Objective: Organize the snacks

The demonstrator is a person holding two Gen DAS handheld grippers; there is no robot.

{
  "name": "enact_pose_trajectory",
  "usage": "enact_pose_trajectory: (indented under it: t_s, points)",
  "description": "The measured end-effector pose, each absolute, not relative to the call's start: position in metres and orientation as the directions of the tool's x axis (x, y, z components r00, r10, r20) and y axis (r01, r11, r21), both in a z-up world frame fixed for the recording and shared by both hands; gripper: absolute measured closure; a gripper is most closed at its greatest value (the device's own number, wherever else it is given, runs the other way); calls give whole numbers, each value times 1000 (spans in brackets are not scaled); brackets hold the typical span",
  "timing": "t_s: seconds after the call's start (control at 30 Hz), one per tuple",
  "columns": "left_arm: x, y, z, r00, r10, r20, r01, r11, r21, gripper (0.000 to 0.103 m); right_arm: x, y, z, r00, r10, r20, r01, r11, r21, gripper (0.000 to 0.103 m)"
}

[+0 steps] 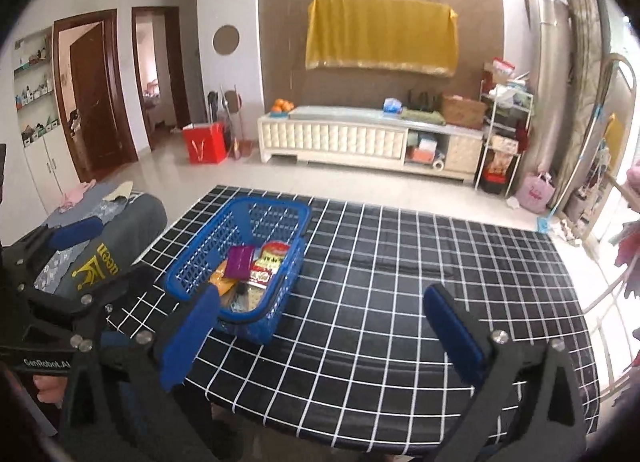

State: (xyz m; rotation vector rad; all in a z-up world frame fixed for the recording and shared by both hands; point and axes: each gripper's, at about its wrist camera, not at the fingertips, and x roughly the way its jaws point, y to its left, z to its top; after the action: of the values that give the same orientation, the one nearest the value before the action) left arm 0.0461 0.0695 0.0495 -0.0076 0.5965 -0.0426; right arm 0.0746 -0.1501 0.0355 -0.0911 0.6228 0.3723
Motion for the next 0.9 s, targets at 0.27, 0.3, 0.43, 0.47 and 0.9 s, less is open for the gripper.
enact_pose_trajectory:
  t_s: [0.27,0.3,0.43,0.47,0.9]
  points:
    - [17,54,72,857,-59,-511,62,998,-11,0,40,-164,53,791,303,-531,-348,937,15,0]
    - [15,52,74,859,-58,-508,62,998,-8,0,38,-165,54,794,301,-528,-345,938,17,0]
    - [5,46,79,868,-59,-492,69,998,2,0,25,-173,56,805,297,-513,-332,943,25,0]
    - [3,44,80,870,-58,-490,69,998,5,0,23,-175,56,808,296,-510,-328,944,28,0]
    - [-5,43,82,880,-44,-472,57,998,13,0,9,-175,61,819,304,-486,-329,944,36,0]
